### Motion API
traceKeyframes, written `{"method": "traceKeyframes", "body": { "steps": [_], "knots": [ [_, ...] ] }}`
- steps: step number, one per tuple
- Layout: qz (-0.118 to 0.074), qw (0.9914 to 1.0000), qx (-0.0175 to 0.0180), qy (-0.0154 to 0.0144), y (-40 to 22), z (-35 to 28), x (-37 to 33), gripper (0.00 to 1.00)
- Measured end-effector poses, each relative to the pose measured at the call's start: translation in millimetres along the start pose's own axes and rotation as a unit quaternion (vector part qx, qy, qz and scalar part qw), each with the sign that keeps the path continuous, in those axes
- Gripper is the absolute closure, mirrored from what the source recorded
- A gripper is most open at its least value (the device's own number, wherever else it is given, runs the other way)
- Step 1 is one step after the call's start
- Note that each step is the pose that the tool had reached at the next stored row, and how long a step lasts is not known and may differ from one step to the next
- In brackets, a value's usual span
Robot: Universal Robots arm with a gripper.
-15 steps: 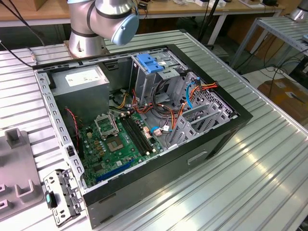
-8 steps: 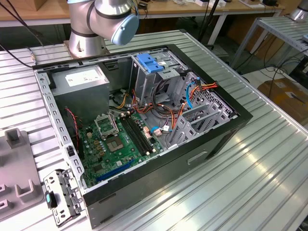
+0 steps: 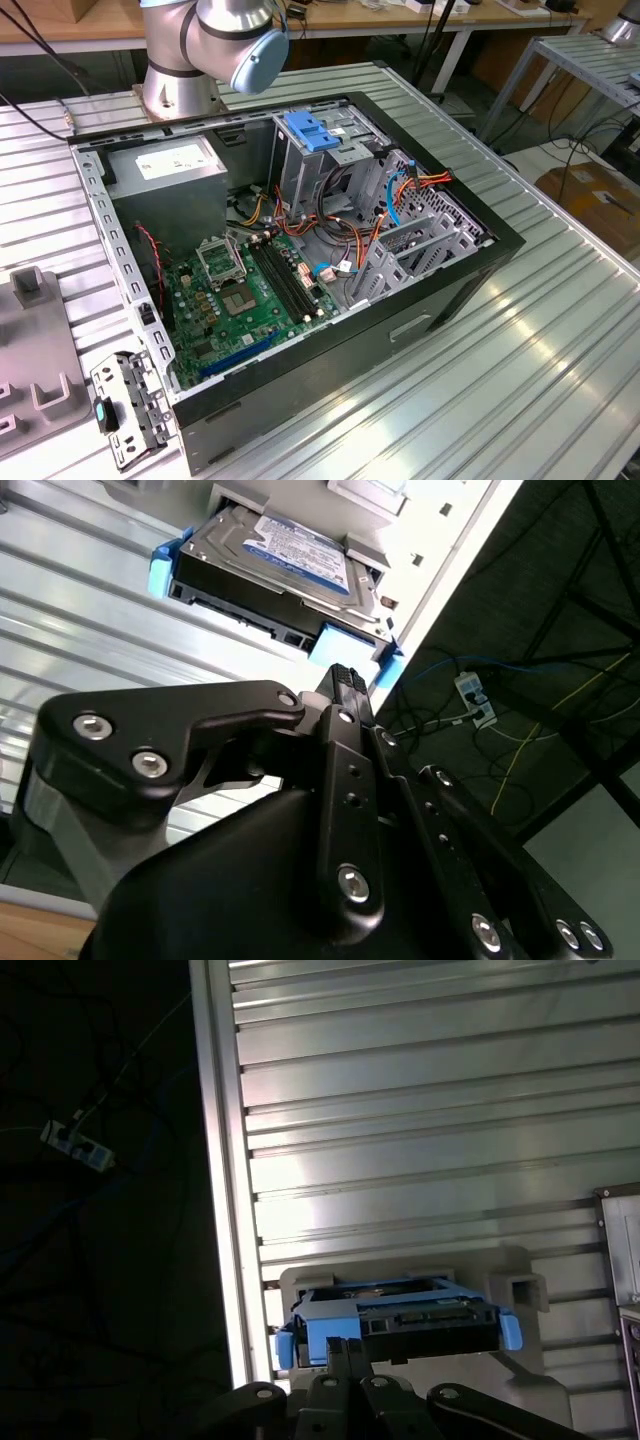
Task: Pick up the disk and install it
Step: 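Pick up the disk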
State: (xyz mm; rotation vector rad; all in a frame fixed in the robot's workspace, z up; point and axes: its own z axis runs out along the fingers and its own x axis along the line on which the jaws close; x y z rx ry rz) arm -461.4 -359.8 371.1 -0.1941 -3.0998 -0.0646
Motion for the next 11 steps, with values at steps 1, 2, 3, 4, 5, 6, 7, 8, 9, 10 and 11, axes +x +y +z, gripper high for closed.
{"method": "traceKeyframes", "body": {
  "steps": [1, 2, 3, 4, 5, 6, 7, 8, 9, 10, 11],
  "knots": [
    [0.0, 1.0, 0.0, 0.0, 0.0, 0.0, 0.2, 0.89],
    [0.0, 1.0, 0.0, 0.0, 0.0, 0.0, 0.4, 0.89],
    [0.0, 1.0, 0.0, 0.0, -0.1, 0.0, 0.5, 0.89],
    [0.0, 1.0, 0.0, 0.0, -0.1, 0.0, 0.8, 0.89],
    [0.0, 1.0, 0.0, 0.0, -0.1, 0.0, 0.9, 0.89],
    [0.0, 1.0, 0.0, 0.0, -0.2, 0.0, 1.1, 0.89],
    [0.0, 1.0, 0.0, 0.0, -0.2, 0.0, 1.4, 0.89],
    [0.0, 1.0, 0.0, 0.0, -0.2, 0.0, 1.5, 0.89],
    [0.0, 1.0, 0.0, 0.0, -0.2, 0.0, 1.8, 0.89],
    [0.0, 1.0, 0.0, 0.0, -0.3, 0.1, 2.0, 0.89],
    [0.0, 1.0, 0.0, 0.0, -0.3, 0.1, 2.1, 0.89]
  ]
}}
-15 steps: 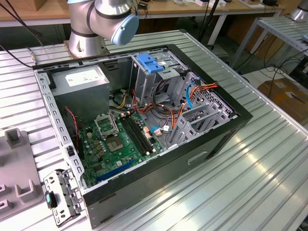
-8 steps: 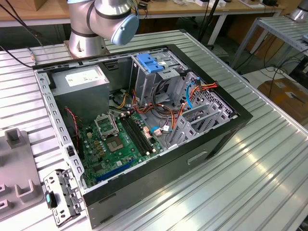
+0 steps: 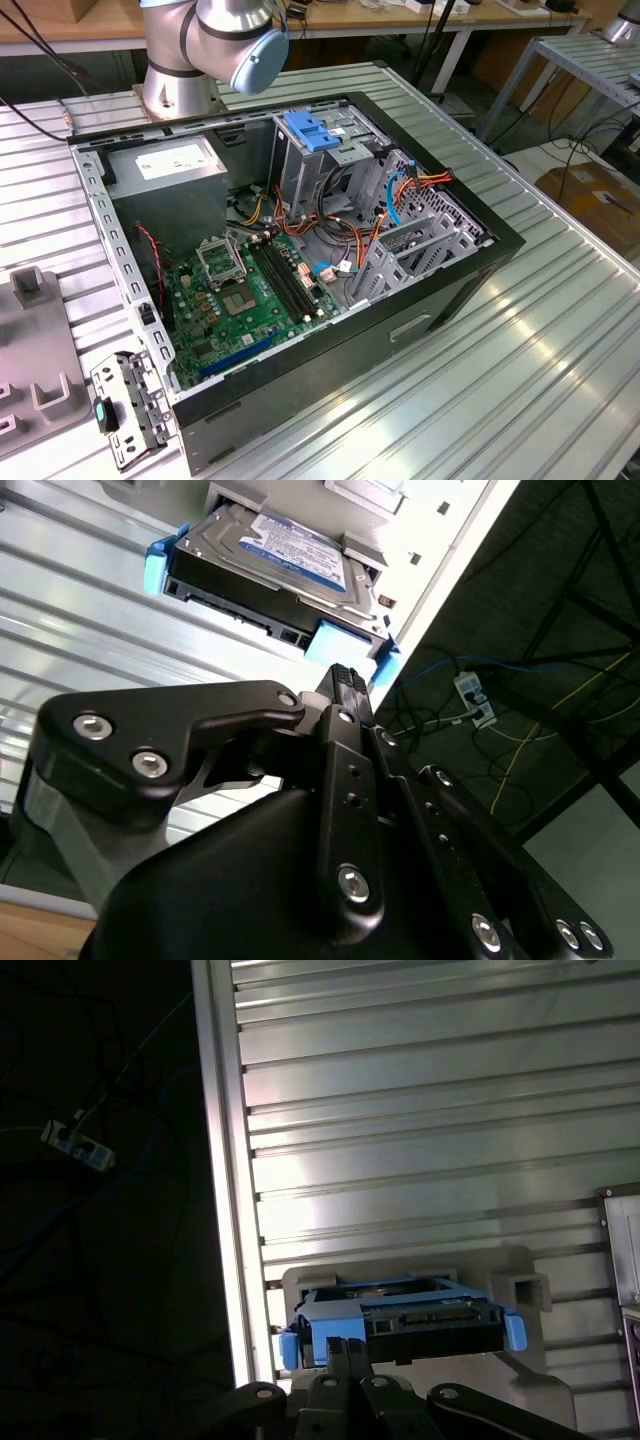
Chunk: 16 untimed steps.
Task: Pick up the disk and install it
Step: 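Pick up the disk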
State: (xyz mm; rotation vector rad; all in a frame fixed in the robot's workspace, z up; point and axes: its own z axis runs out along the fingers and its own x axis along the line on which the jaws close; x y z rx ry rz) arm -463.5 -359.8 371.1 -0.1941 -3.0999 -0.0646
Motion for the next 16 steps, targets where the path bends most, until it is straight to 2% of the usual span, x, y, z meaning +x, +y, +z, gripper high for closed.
{"method": "traceKeyframes", "body": {
  "steps": [3, 4, 6, 7, 9, 10, 13, 15, 16],
  "knots": [
    [-0.008, 0.99996, 0.0003, 0.0003, 0.0, 0.0, 0.0, 0.89],
    [-0.018, 0.99984, 0.0007, 0.0007, 0.0, 0.0, 0.0, 0.89],
    [-0.041, 0.99916, 0.0016, 0.0016, 0.0, 0.0, 0.0, 0.89],
    [-0.057, 0.99838, 0.0021, 0.0023, 0.0, 0.0, 0.0, 0.89],
    [-0.1, 0.99501, 0.0038, 0.0039, 0.0, 0.0, 0.0, 0.89],
    [-0.113, 0.99362, 0.0042, 0.0045, 0.0, 0.0, 0.0, 0.89],
    [-0.139, 0.99022, 0.0053, 0.0055, 0.0, 0.0, 0.0, 0.89],
    [-0.169, 0.9855, 0.0064, 0.0066, 0.0, 0.0, 0.0, 0.89],
    [-0.177, 0.9841, 0.0067, 0.0068, 0.0, 0.1, 0.0, 0.89]
  ]
}}
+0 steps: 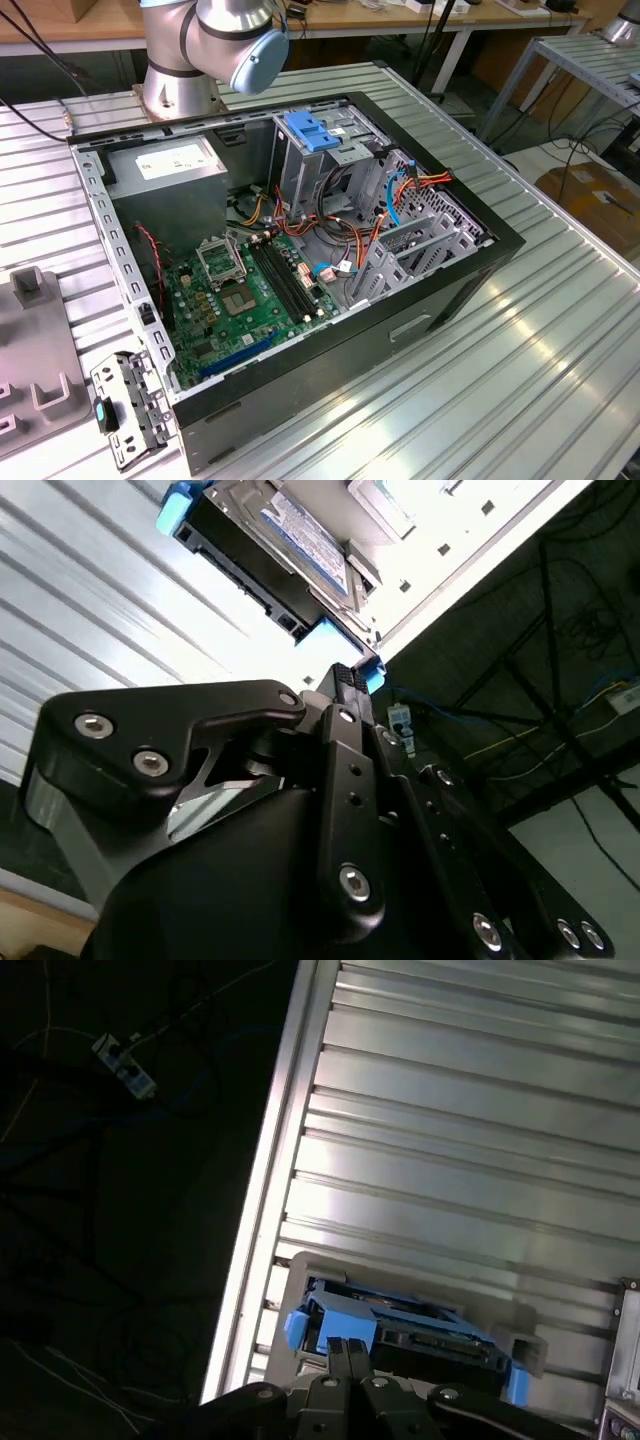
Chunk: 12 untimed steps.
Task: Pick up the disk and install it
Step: 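Pick up the disk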
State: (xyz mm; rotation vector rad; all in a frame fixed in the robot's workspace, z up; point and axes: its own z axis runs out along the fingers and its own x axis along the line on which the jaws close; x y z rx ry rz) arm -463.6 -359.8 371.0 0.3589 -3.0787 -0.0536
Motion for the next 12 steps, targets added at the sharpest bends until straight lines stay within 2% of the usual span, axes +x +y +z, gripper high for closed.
{"method": "traceKeyframes", "body": {
  "steps": [1, 2, 4, 6, 11, 12],
  "knots": [
    [-0.01, 0.99995, 0.0004, 0.0003, 0.0, 0.0, 0.0, 0.89],
    [-0.028, 0.99961, 0.0011, 0.0009, 0.0, 0.2, 0.0, 0.89],
    [-0.048, 0.99882, 0.0019, 0.0016, 0.0, 0.4, 0.0, 0.89],
    [-0.072, 0.99739, 0.0028, 0.0025, 0.0, 0.7, 0.0, 0.89],
    [-0.107, 0.99421, 0.0042, 0.0035, -0.2, 0.9, 0.0, 0.89],
    [-0.118, 0.99302, 0.0047, 0.0037, -0.2, 0.9, 0.0, 0.89]
  ]
}}
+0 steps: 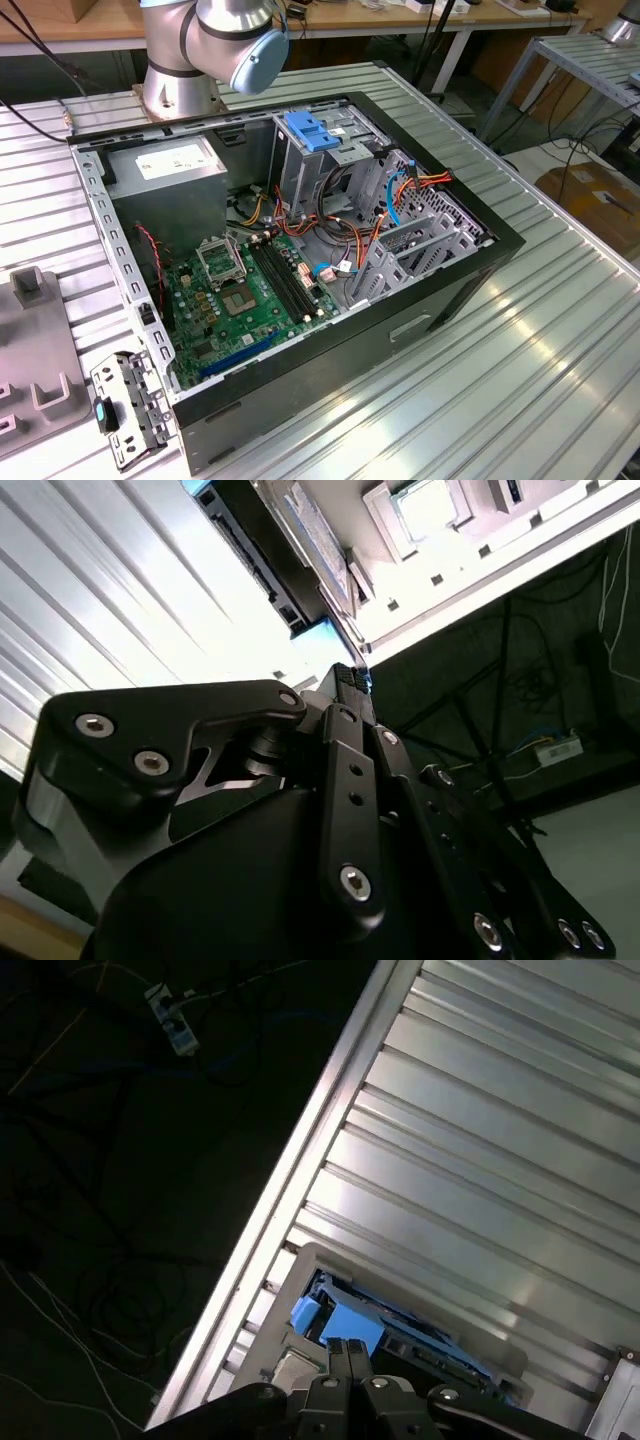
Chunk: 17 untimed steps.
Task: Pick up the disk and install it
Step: 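Pick up the disk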
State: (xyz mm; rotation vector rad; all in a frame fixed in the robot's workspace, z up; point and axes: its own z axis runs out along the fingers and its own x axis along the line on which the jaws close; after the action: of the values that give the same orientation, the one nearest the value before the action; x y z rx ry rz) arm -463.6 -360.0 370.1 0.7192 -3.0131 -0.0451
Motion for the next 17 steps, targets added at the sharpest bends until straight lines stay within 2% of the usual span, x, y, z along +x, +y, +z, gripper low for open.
{"method": "traceKeyframes", "body": {
  "steps": [4, 8, 13, 15, 16, 17],
  "knots": [
    [-0.03, 0.99955, 0.0012, 0.0009, 0.0, 0.1, 0.0, 0.89],
    [-0.064, 0.99797, 0.0024, 0.0022, 0.0, 0.2, 0.0, 0.89],
    [-0.099, 0.99512, 0.0037, 0.0035, -0.1, 0.3, 0.0, 0.89],
    [-0.113, 0.99357, 0.0042, 0.004, 0.0, 0.3, 0.0, 0.89],
    [-0.123, 0.99241, 0.0045, 0.0044, -0.1, 0.3, 0.0, 0.89],
    [-0.127, 0.99193, 0.0047, 0.0045, 0.0, 0.4, 0.0, 0.89]
  ]
}}
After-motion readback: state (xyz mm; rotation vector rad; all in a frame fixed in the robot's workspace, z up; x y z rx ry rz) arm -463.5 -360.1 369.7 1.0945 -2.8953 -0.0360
